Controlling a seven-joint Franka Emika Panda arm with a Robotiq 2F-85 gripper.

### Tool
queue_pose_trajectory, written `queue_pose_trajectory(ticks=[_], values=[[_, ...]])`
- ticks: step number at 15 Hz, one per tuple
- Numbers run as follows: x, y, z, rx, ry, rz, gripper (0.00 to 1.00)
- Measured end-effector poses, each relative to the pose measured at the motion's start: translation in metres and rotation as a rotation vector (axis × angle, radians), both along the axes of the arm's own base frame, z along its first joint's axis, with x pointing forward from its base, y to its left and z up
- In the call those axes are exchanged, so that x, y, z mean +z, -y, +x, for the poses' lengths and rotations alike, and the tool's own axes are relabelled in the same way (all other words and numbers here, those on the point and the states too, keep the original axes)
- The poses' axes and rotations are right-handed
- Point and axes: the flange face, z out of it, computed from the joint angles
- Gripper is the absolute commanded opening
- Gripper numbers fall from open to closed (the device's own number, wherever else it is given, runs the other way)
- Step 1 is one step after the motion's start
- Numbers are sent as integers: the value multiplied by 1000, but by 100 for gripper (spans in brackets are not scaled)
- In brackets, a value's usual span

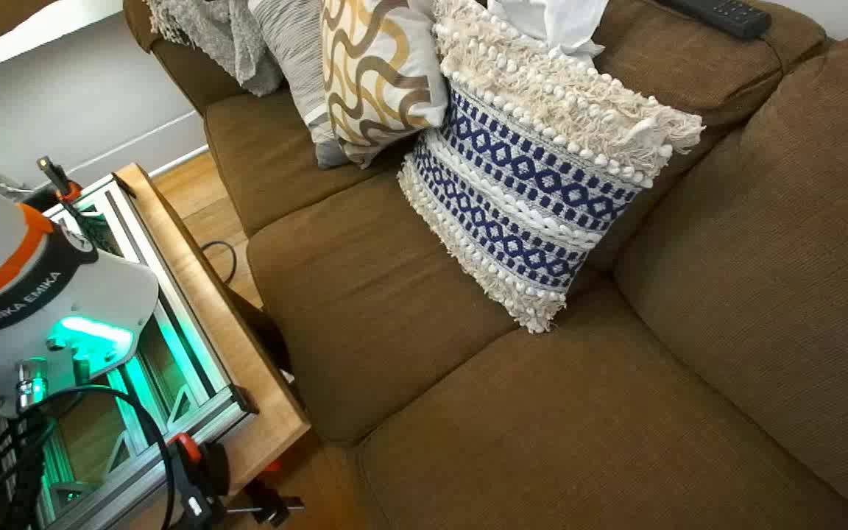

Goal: Pull the brown with yellow pillow in front of the white and blue pillow on the sofa middle seat

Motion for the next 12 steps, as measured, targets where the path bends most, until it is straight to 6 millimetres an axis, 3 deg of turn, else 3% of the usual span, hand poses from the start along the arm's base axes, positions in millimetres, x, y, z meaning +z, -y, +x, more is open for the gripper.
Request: queue_pose_trajectory(ticks=[6, 9, 12], values=[[1, 3, 1, 3, 16, 12, 100], [8, 23, 11, 64, 121, 94, 100], [14, 52, 34, 180, 229, 165, 100]])
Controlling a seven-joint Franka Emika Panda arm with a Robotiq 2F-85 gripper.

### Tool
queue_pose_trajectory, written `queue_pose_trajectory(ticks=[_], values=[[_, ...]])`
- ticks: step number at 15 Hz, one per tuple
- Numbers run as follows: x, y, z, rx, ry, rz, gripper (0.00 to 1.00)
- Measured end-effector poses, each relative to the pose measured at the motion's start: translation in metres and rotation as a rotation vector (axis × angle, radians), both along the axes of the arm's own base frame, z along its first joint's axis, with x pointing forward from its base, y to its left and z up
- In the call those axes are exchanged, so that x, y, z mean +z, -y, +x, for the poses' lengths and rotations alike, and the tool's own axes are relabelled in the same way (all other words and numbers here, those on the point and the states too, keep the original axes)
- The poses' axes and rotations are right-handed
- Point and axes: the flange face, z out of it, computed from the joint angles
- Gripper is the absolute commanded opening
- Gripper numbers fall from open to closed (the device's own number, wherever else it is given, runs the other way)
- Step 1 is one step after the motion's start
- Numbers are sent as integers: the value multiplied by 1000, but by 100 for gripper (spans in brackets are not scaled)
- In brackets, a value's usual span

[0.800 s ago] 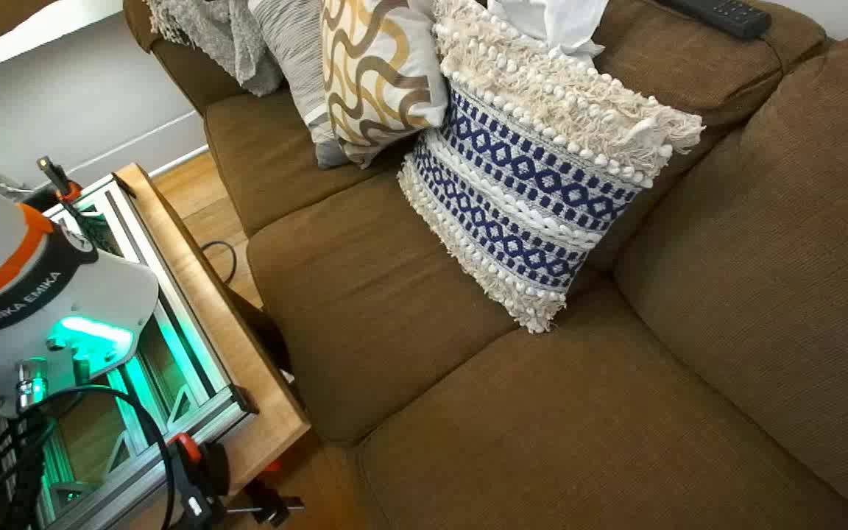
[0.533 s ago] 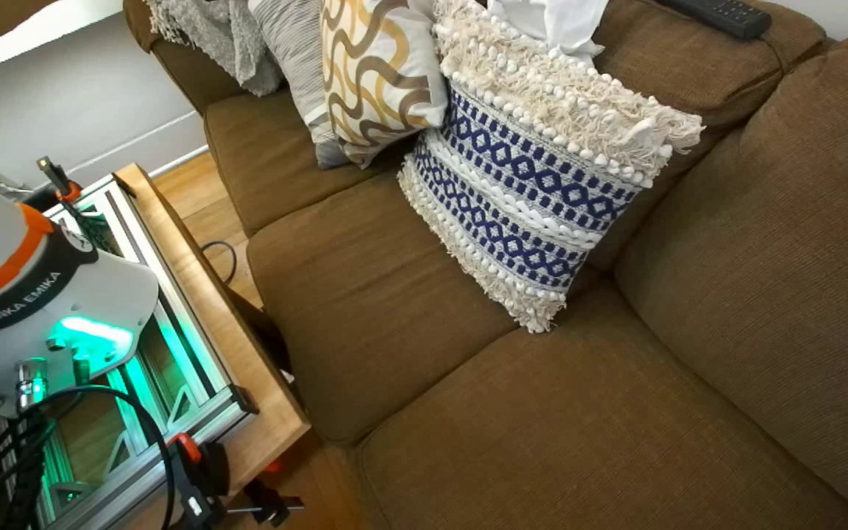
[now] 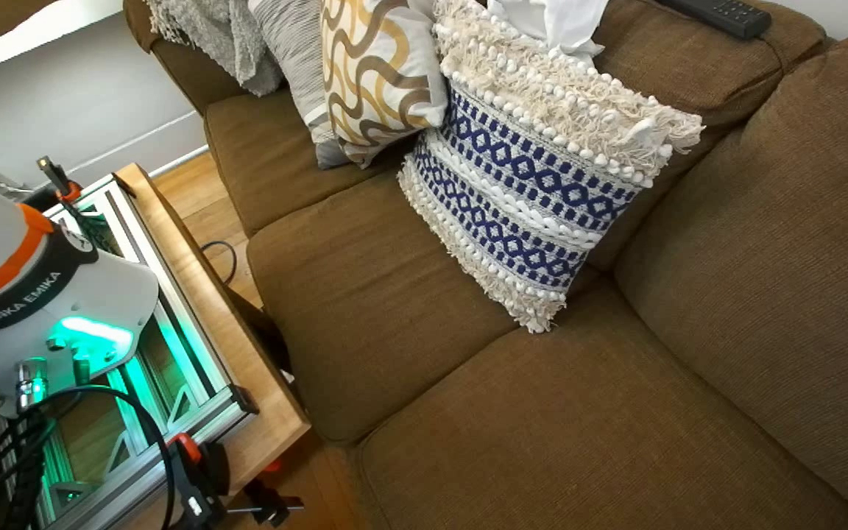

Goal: Pull the brown with yellow pillow in front of the white and blue pillow on the sofa middle seat

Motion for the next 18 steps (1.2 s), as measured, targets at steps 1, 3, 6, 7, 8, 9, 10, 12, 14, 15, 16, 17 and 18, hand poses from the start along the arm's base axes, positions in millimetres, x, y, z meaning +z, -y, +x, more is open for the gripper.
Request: queue_pose_trajectory(ticks=[1, 3, 6, 7, 8, 9, 10, 12, 14, 15, 16, 17, 18], values=[[0, 4, 11, 44, 26, 26, 100], [-5, -1, 35, 140, 59, 73, 100], [-33, -28, 76, 299, 55, 121, 100], [-47, -38, 89, 341, 33, 121, 100], [-62, -47, 101, 369, 3, 120, 100], [-76, -53, 111, 386, -23, 120, 100], [-86, -55, 118, 396, -41, 121, 100], [-92, -53, 124, 403, -54, 123, 100], [-89, -52, 126, 414, -41, 125, 100], [-88, -53, 128, 439, -7, 120, 100], [-89, -56, 132, 463, 47, 113, 100], [-91, -59, 136, 482, 101, 113, 100], [-95, -63, 141, 500, 157, 116, 100]])
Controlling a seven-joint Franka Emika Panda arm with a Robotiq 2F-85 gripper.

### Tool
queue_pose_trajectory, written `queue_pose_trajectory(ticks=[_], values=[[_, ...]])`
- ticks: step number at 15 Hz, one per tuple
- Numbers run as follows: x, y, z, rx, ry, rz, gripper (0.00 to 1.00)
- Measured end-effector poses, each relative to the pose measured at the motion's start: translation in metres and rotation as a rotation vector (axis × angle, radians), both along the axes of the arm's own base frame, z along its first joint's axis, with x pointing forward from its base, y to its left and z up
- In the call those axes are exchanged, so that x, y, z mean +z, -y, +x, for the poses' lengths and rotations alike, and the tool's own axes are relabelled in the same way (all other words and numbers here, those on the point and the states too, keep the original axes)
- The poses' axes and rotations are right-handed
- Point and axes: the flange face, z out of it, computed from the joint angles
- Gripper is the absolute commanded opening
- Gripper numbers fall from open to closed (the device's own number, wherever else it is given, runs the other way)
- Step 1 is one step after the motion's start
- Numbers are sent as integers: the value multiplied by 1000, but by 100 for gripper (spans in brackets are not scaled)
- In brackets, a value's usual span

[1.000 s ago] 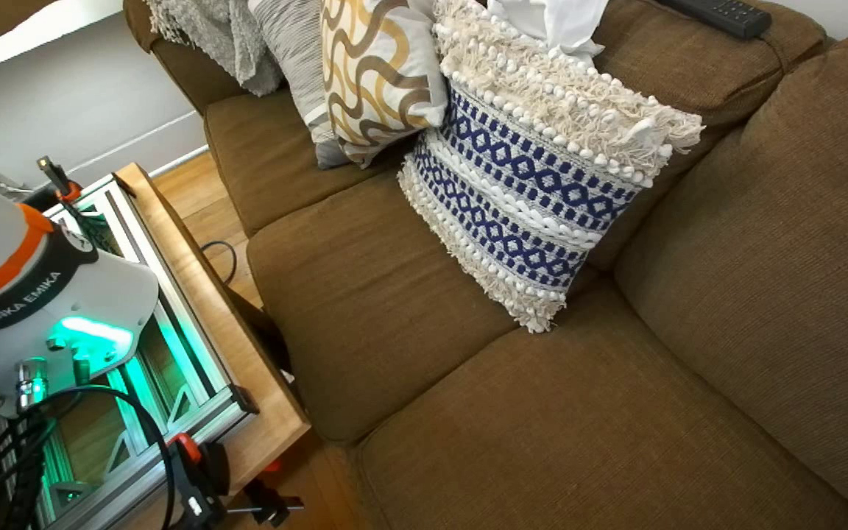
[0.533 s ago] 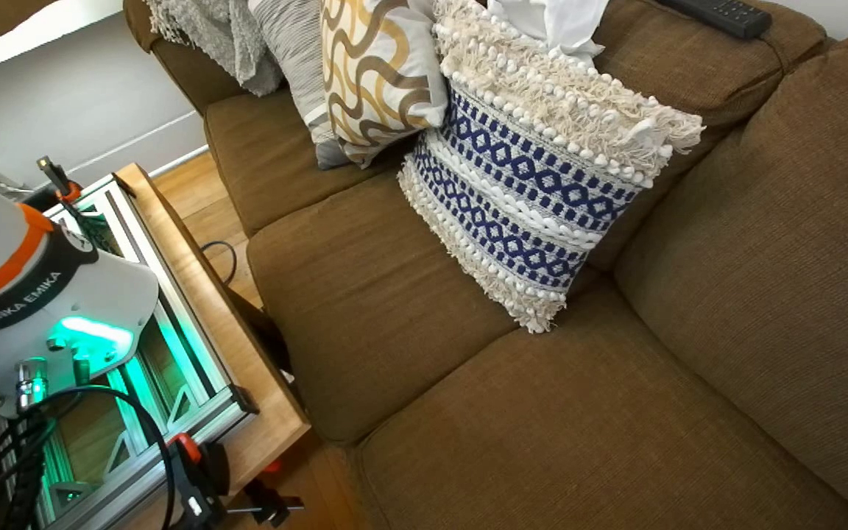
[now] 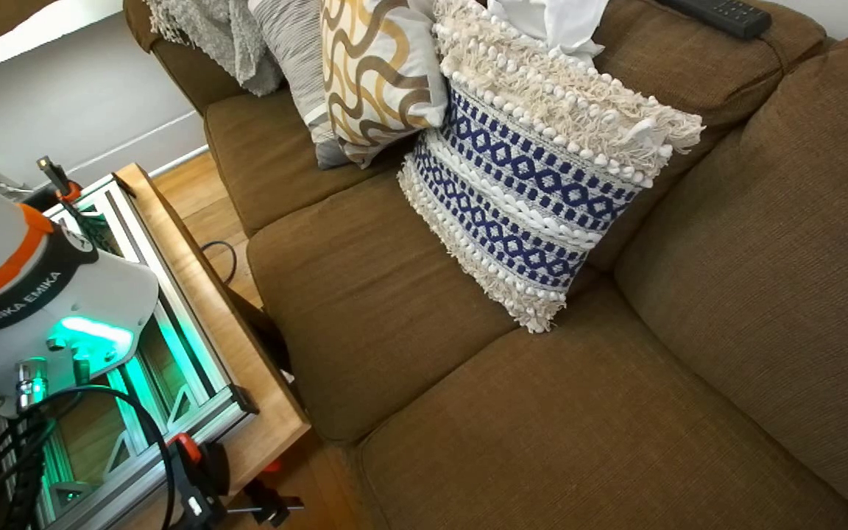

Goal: Pull the brown with yellow pillow in front of the white and blue pillow on the sofa middle seat

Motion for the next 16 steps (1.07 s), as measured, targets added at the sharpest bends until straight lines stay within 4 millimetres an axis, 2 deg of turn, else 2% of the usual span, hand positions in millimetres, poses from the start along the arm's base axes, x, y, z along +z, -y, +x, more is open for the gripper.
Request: queue_pose_trajectory(ticks=[7, 10, 13, 16], values=[[-35, -35, 32, 178, 336, 73, 100], [-46, -48, 44, 232, 419, 122, 100], [-59, -46, 61, 198, 442, 172, 100], [-82, -39, 70, 171, 419, 187, 100]])
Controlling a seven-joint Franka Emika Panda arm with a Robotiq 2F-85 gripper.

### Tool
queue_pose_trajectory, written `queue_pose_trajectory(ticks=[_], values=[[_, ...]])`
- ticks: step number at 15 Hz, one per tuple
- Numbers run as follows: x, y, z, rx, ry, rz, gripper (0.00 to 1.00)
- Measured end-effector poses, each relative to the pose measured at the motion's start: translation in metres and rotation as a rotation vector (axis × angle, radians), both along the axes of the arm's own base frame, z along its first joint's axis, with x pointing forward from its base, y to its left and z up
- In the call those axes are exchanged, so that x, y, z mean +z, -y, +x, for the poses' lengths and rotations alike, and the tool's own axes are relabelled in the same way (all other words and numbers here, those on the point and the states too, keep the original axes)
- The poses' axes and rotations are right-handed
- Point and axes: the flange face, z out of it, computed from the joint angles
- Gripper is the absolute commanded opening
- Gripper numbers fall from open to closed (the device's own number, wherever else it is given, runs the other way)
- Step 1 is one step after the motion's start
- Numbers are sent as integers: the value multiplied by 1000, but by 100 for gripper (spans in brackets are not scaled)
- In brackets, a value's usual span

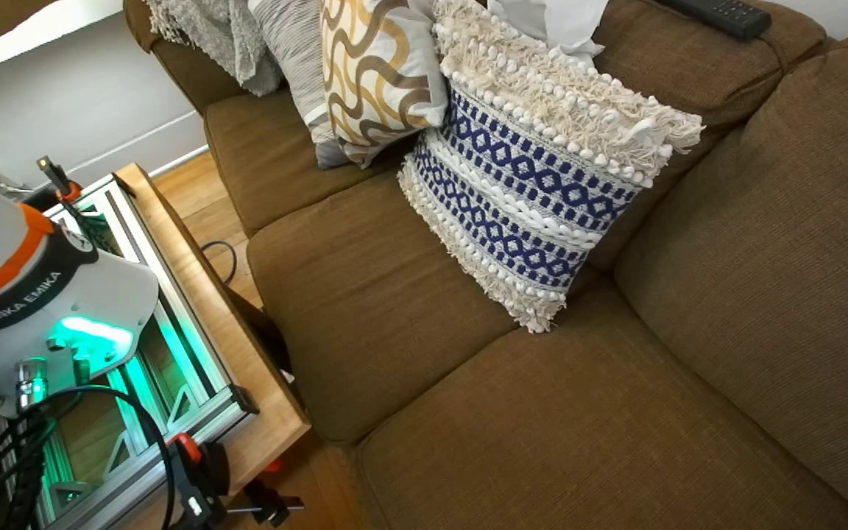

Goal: Pull the brown with yellow pillow in front of the white and blue pillow on the sofa middle seat

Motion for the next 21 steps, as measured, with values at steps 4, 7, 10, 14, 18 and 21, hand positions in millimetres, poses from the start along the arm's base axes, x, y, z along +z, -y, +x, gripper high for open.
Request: queue_pose_trajectory(ticks=[4, 7, 10, 14, 18, 21], values=[[-42, -11, -4, 18, -69, 10, 100], [-64, -25, -9, 39, -106, 20, 80], [-72, -33, -8, 69, -82, 5, 58], [-66, -40, 1, 100, -8, -40, 28], [-62, -47, 3, 110, 32, -65, 2], [-60, -51, 2, 117, 36, -64, 3]])
